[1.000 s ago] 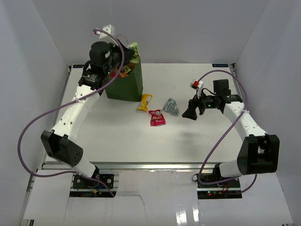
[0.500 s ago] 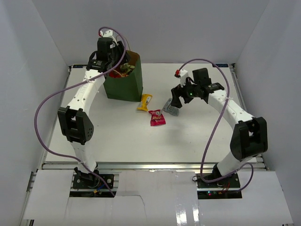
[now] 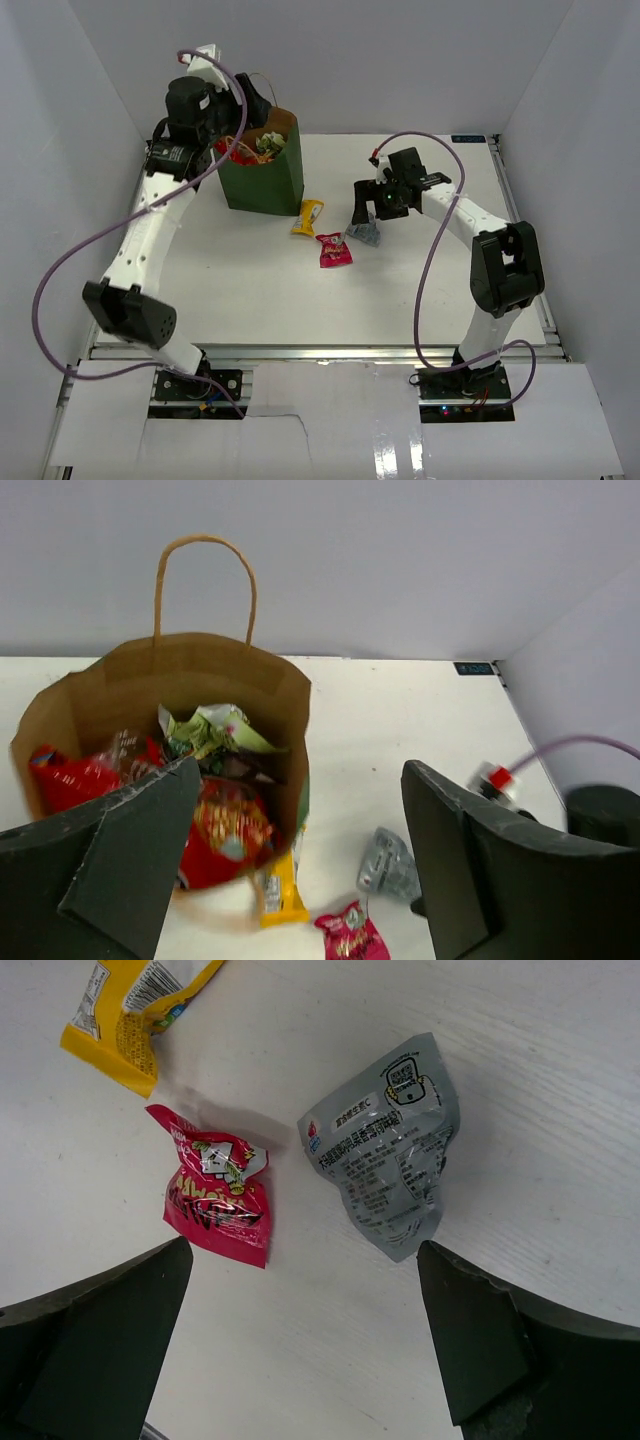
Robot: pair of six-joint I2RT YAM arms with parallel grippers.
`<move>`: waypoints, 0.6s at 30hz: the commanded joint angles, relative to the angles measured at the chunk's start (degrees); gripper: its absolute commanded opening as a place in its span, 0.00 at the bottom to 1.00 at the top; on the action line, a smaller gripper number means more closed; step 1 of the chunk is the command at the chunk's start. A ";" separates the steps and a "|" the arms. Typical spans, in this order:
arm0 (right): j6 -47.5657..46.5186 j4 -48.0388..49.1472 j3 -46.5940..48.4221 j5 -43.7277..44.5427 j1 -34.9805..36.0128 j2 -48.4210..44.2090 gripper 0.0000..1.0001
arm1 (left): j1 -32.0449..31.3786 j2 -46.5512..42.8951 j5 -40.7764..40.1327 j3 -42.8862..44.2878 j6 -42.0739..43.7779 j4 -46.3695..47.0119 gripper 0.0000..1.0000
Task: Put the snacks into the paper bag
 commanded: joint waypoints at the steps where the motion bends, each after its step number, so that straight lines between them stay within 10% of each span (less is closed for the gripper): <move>1: 2.25 1.30 1.77 2.34 1.07 2.46 0.97 | 0.02 -17.74 2.60 -11.39 2.32 4.99 0.93; 13: -6.89 5.61 4.14 13.34 1.51 10.90 0.86 | 0.11 -54.76 4.01 -49.64 -9.26 0.62 0.96; 18: -8.65 6.05 4.14 7.81 1.51 12.48 0.57 | 0.11 -62.61 5.68 -63.34 -18.58 0.17 0.96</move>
